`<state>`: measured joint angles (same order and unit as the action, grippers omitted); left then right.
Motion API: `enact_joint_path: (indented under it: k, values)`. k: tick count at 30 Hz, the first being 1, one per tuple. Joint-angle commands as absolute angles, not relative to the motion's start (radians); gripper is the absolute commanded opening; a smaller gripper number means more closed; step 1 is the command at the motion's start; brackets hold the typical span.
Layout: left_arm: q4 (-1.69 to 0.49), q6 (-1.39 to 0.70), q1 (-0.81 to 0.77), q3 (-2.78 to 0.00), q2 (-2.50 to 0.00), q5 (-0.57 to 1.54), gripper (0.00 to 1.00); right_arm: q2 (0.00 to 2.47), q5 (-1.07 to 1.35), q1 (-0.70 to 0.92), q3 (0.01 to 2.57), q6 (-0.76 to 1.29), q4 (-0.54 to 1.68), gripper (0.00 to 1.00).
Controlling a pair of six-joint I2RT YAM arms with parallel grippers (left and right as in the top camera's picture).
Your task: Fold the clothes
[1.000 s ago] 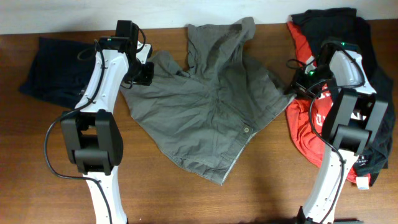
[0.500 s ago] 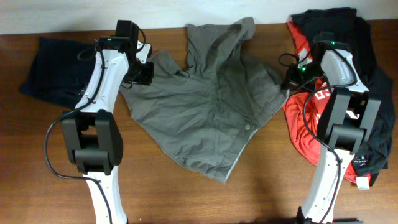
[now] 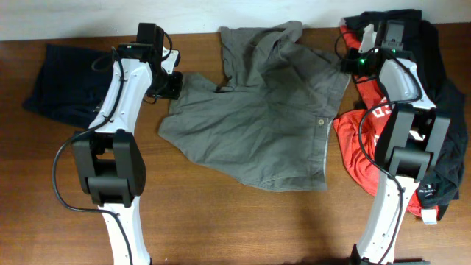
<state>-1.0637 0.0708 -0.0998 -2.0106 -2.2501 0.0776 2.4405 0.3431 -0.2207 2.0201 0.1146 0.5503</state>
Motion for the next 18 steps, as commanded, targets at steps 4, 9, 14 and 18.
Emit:
enact_joint_path:
  k: [4, 9, 14, 18]
  values:
    - [-1.054, 0.084, -0.098, -2.026, -2.261, 0.086, 0.39, 2.443, 0.298, -0.236, 2.268, 0.128, 0.670, 0.04]
    - [-1.026, 0.084, -0.101, -2.026, -2.281, 0.113, 0.39, 2.443, 0.276, -0.252, 2.532, 0.111, 0.929, 0.04]
    - [-0.976, 0.084, -0.110, -2.026, -2.332, 0.208, 0.39, 2.443, 0.276, -0.277, 2.778, 0.105, 1.198, 0.52]
    - [-0.945, 0.154, -0.120, -2.026, -2.372, 0.317, 0.39, 2.443, 0.276, -0.287, 2.880, 0.105, 1.341, 0.93]
